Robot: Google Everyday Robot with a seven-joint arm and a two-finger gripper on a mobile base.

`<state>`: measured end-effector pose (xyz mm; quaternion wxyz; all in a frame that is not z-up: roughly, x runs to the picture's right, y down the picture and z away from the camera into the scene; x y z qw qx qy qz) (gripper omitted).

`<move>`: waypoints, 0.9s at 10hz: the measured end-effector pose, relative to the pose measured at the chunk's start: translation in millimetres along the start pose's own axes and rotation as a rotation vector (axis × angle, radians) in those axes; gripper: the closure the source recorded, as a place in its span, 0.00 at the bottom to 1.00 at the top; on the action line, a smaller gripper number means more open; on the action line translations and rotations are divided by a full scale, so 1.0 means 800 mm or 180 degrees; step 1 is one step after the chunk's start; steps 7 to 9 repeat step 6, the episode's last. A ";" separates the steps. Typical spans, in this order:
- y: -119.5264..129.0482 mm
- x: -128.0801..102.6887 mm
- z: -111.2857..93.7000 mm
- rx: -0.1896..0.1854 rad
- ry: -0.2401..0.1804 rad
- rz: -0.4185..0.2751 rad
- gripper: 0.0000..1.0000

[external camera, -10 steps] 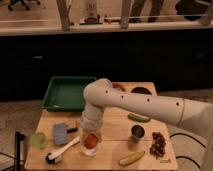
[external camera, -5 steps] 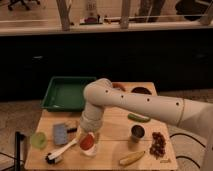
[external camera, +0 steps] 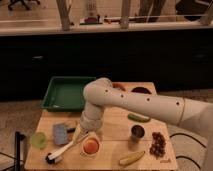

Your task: Place apple in paper cup

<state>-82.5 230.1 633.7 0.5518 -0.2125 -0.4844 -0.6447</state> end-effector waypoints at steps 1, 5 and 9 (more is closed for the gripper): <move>0.000 0.000 -0.001 -0.0007 -0.0001 -0.0004 0.20; -0.004 0.000 -0.010 -0.0052 0.0032 -0.0025 0.20; -0.004 0.001 -0.012 -0.0059 0.0041 -0.0024 0.20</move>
